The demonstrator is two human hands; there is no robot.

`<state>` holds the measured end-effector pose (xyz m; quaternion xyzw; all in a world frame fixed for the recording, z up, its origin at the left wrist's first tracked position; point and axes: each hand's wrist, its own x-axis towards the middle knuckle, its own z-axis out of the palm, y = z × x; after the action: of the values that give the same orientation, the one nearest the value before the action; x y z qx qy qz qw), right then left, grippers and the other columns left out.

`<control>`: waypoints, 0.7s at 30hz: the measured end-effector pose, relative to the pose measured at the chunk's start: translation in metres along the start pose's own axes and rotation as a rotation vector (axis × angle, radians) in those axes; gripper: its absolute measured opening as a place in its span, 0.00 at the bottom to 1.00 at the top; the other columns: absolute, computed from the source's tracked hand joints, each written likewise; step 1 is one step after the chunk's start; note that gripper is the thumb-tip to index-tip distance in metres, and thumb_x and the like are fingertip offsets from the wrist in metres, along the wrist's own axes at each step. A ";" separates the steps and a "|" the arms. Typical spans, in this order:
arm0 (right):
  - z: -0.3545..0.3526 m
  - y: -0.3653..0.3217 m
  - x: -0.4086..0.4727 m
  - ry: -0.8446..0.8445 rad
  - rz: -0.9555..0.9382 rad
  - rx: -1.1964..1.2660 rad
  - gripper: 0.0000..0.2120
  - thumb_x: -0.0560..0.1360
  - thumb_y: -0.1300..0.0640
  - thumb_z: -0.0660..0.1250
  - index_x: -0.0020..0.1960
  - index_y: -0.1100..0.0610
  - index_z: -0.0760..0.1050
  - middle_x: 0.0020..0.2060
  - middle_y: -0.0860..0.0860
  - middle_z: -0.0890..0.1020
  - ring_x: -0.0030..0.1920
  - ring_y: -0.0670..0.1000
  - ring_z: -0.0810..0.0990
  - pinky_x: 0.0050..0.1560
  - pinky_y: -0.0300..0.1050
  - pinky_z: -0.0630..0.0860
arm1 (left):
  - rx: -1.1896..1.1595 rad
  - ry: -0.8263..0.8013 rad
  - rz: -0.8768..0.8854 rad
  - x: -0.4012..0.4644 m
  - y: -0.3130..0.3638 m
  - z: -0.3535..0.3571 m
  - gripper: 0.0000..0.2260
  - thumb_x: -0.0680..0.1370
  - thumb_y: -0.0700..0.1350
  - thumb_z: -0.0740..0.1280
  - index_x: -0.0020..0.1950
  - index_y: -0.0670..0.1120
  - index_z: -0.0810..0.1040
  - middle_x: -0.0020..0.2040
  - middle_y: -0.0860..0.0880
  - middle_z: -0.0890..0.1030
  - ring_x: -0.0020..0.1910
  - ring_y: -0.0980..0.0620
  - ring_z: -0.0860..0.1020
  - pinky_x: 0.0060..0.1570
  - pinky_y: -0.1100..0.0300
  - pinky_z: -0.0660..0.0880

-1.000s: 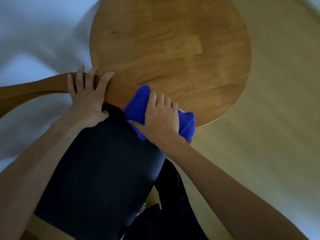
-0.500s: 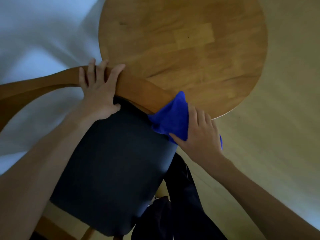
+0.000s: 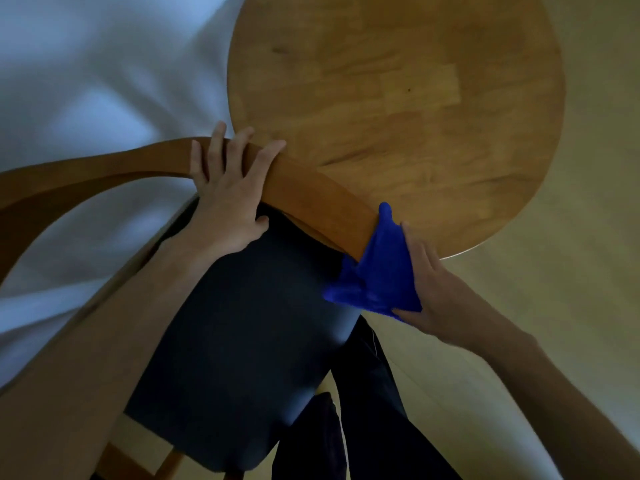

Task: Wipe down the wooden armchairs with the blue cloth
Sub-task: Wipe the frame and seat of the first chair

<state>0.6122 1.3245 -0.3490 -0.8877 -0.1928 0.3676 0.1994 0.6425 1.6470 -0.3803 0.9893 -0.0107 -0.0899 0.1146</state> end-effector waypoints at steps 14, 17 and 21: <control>-0.011 -0.001 -0.014 -0.103 0.103 -0.018 0.49 0.74 0.52 0.73 0.79 0.55 0.39 0.73 0.56 0.65 0.62 0.56 0.76 0.55 0.43 0.72 | 0.016 0.019 -0.009 -0.001 0.001 0.001 0.51 0.60 0.47 0.80 0.75 0.59 0.54 0.74 0.43 0.55 0.76 0.37 0.45 0.70 0.34 0.40; 0.013 -0.016 -0.013 0.140 0.141 0.036 0.49 0.71 0.43 0.73 0.79 0.58 0.48 0.70 0.57 0.67 0.59 0.57 0.76 0.51 0.51 0.77 | 0.017 0.008 -0.015 -0.001 0.003 0.001 0.51 0.59 0.47 0.80 0.74 0.58 0.54 0.74 0.43 0.54 0.76 0.36 0.45 0.70 0.35 0.39; 0.029 -0.049 0.023 0.474 0.136 -0.257 0.43 0.68 0.41 0.66 0.75 0.63 0.60 0.63 0.59 0.73 0.56 0.59 0.76 0.52 0.55 0.77 | 0.009 -0.002 -0.014 -0.001 0.001 0.002 0.48 0.59 0.45 0.79 0.72 0.58 0.57 0.73 0.45 0.55 0.76 0.36 0.45 0.70 0.35 0.39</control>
<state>0.5962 1.3830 -0.3571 -0.9778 -0.1255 0.1346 0.0997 0.6416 1.6459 -0.3815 0.9898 -0.0044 -0.0914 0.1094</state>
